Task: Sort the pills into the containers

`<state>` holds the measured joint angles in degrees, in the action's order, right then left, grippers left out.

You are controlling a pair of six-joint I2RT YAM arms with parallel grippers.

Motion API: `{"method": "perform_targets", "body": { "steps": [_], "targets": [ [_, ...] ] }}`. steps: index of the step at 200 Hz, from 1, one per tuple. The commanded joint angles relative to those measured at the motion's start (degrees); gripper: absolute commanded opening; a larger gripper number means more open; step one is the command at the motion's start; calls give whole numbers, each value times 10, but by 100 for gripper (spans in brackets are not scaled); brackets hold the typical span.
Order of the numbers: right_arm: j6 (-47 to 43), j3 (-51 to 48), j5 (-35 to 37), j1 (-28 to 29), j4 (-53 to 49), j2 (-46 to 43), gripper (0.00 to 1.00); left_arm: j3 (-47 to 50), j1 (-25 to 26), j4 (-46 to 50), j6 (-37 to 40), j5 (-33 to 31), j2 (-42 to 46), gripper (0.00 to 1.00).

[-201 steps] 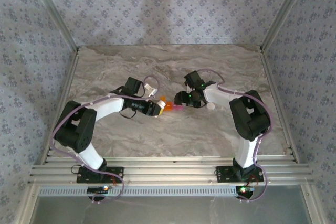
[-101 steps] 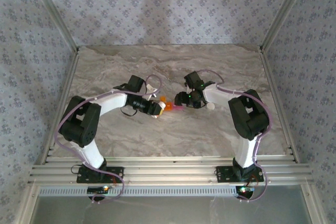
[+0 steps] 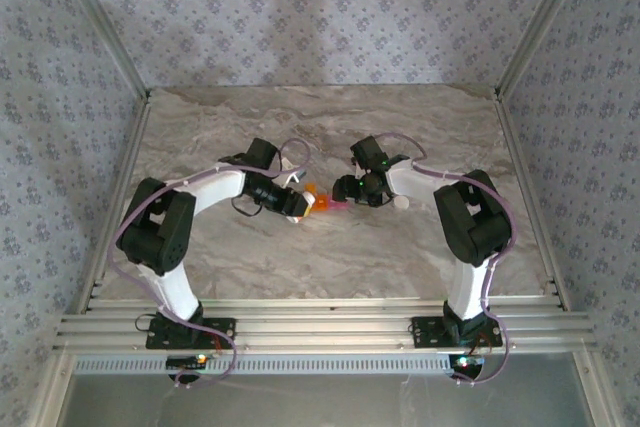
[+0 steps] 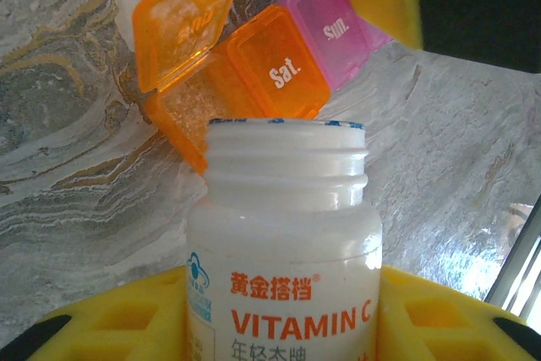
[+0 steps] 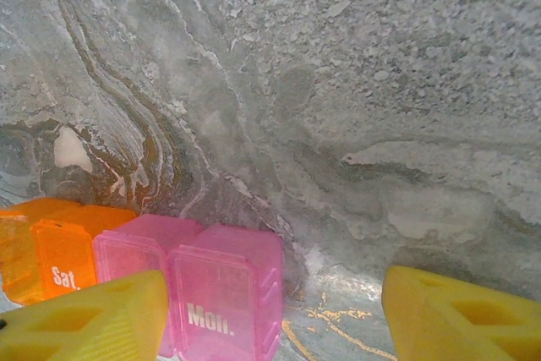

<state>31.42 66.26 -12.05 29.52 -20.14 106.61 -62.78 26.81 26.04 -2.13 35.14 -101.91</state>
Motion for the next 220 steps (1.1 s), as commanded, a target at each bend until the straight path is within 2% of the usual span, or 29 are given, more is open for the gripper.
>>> {"method": "perform_targets", "body": {
  "steps": [1, 78, 220],
  "targets": [
    [-8, 12, -7, -1, -4, 14, 69, -22, 7, 37, 17, -3, -9, 0],
    [-10, 11, -13, -8, -1, 18, 69, -62, 23, 92, 34, -28, -34, 0],
    [-10, 10, -18, -15, 3, 28, 69, -114, 23, 164, 33, -60, -61, 0]
  ]
}}
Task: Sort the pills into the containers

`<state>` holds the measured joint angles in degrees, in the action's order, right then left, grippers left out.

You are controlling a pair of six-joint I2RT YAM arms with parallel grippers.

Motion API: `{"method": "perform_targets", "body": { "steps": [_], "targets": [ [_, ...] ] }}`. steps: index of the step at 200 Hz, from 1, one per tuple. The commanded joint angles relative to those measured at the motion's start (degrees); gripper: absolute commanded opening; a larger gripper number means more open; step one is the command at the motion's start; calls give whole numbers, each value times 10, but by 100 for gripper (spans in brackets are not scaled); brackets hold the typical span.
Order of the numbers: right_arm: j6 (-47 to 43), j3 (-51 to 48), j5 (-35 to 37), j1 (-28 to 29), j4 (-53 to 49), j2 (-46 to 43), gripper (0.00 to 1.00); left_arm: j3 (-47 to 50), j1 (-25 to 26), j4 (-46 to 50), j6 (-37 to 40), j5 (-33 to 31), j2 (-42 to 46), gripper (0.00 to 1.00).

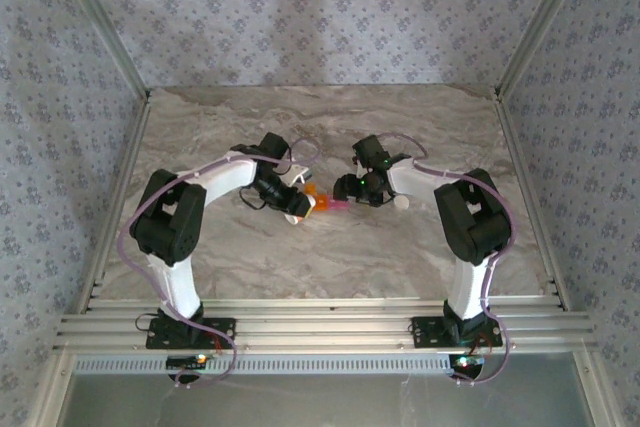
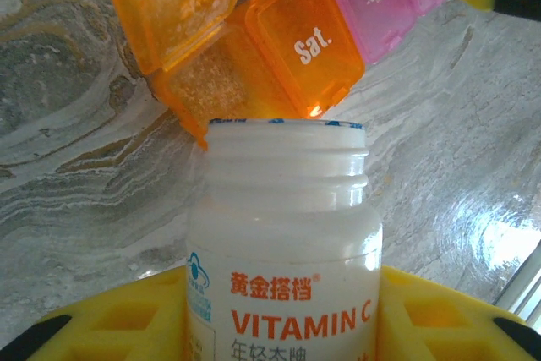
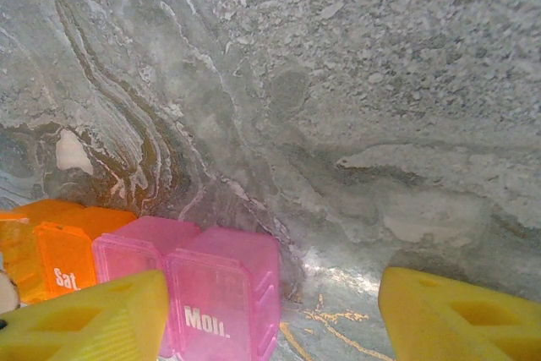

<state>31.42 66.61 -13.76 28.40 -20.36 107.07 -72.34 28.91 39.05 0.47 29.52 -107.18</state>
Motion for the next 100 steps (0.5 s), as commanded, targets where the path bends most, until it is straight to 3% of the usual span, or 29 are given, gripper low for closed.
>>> {"method": "perform_targets", "body": {
  "steps": [1, 100],
  "targets": [
    [-9, 7, -1, -4, 5, 24, 69, -19, 1, 34, 7, -4, -9, 0],
    [-10, 9, -1, -5, 5, 24, 69, -54, 1, 69, 10, -19, -30, 0]
  ]
}}
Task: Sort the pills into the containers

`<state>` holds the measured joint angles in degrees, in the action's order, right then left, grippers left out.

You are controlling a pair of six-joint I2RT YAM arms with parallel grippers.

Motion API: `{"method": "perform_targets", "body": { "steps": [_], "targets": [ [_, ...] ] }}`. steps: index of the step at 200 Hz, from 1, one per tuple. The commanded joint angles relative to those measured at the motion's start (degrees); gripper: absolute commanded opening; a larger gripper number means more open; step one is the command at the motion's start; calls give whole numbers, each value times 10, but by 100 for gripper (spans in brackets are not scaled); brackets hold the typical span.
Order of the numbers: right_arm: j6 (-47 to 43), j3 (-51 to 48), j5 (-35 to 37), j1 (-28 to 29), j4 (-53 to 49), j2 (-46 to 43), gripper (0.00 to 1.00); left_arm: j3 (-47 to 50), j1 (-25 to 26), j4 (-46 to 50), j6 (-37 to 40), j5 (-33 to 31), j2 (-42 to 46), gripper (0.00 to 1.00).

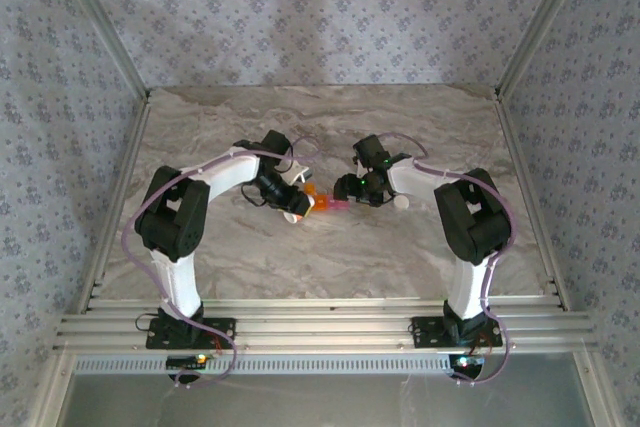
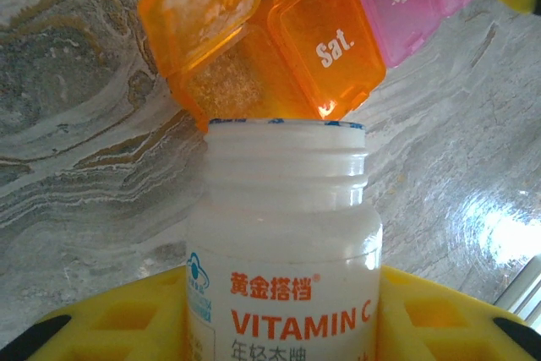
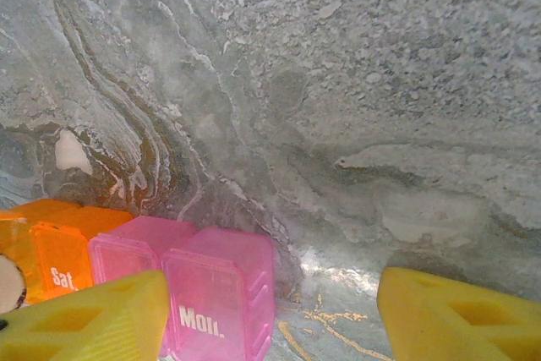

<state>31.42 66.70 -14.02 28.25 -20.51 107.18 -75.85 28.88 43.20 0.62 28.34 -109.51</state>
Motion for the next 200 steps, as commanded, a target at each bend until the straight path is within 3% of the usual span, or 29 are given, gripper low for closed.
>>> {"method": "perform_targets", "body": {
  "steps": [1, 200],
  "targets": [
    [-10, 7, 1, -3, 7, 23, 69, -19, 1, 28, 8, -7, -7, 0],
    [-8, 12, -2, -1, 11, 37, 69, -80, 16, 108, 34, -44, -35, 0]
  ]
}}
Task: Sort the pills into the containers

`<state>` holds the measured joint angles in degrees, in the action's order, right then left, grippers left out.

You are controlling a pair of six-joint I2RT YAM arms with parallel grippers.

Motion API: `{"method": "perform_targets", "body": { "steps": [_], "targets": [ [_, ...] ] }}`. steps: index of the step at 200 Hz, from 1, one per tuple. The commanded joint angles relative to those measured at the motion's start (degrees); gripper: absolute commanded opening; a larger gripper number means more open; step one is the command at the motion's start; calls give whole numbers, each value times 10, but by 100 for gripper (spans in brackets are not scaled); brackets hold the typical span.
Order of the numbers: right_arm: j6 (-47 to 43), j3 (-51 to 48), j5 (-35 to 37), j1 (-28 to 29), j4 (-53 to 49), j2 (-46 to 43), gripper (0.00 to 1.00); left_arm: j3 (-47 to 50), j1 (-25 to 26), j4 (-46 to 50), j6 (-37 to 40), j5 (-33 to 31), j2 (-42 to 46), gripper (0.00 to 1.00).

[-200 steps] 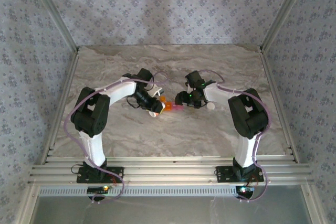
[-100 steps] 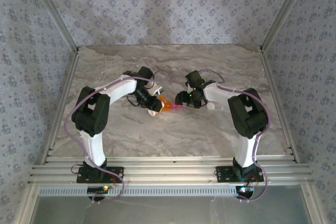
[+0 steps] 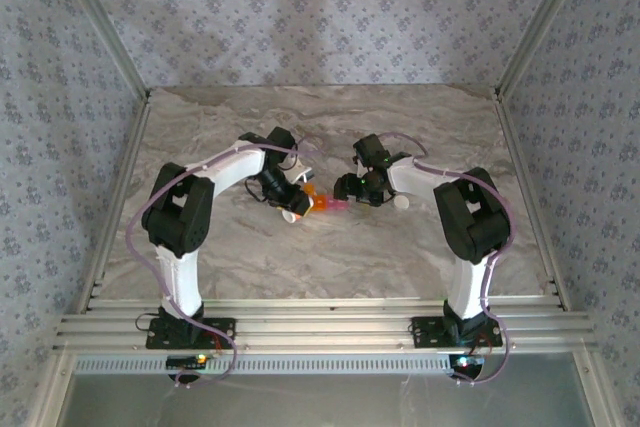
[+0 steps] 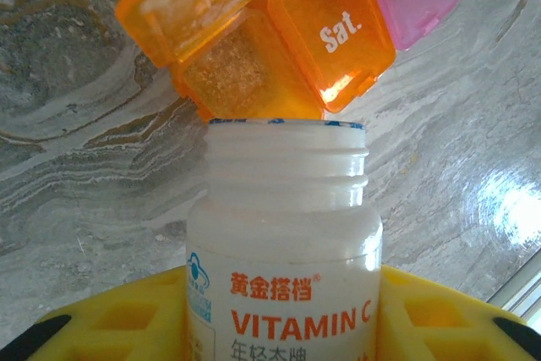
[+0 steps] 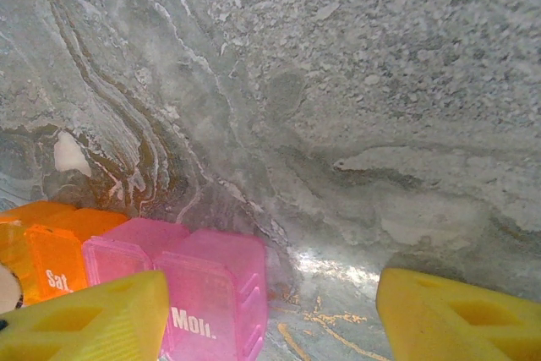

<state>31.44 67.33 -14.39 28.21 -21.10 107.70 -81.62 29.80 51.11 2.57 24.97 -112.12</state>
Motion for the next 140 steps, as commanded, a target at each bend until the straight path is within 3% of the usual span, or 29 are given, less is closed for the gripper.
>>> {"method": "perform_targets", "body": {
  "steps": [1, 140],
  "targets": [
    [-8, 5, 1, -1, 17, 32, 69, -22, 6, 29, 14, -11, -9, 0],
    [-8, 5, 0, -1, 19, 32, 69, -73, 16, 83, 29, -53, -34, 0]
  ]
}}
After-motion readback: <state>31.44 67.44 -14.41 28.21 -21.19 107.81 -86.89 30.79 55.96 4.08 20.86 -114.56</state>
